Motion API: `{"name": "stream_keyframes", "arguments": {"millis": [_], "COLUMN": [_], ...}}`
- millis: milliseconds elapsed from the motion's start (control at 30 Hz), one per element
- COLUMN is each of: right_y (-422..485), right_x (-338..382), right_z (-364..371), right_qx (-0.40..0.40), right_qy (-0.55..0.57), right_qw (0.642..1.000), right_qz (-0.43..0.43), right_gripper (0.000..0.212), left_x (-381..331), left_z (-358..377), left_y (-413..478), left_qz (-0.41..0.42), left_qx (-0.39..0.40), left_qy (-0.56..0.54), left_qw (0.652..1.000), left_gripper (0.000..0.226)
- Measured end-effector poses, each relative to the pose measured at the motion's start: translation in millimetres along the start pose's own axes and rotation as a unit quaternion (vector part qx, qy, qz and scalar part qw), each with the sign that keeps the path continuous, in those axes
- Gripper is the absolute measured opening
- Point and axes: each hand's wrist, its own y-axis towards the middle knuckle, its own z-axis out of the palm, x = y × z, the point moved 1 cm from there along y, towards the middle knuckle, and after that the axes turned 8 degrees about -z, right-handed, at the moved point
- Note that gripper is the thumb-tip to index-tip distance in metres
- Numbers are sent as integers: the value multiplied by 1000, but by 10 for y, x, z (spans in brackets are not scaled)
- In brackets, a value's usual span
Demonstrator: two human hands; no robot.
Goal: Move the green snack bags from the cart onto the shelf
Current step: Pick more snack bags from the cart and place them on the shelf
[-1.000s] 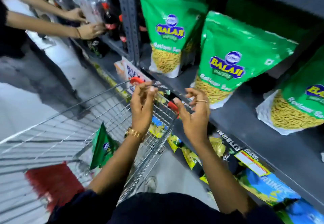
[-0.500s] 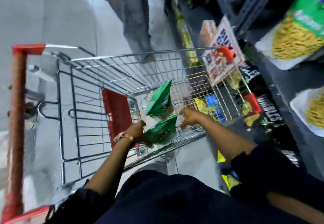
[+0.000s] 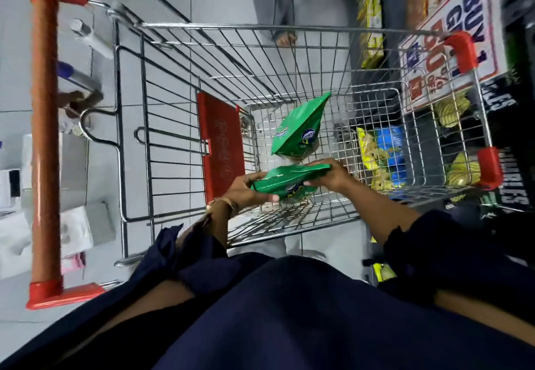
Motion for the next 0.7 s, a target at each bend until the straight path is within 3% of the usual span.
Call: {"name": "stream_keyframes", "arguments": {"millis": [67,133,233,367,500,567,700], "right_y": [17,22,21,-12,-113,-227,-568], "right_x": [-36,-67,-67,-58,-19,22,89], "right_z": [-40,-73,-61,-78,-271,-379,-560], "right_qx": [-13,-16,-28,-82,-116,-146,-206], "right_qy": [10,34,58,66,69,65,97], "right_qw": [1000,999,997,993,989,986,974], "right_qz": [16,31,50,47,53,46,5], "right_gripper": [53,53,52,57,59,56,55], "left_x": [73,168,173,-11,-136,-216,-438], "left_z": [-27,-62,24,250,307,358,520], "left_y": [44,75,153,292,303,241,35], "left_qz": [-33,-59,-49,50,68,110,166], "left_qx": [23,37,6,-58,-95,-101,-110], "left_qy": [8,97,218,261,243,289,259], "left_qw": [999,993,975,962,963,946,945], "left_gripper": [85,101,104,74,31,21,16]}}
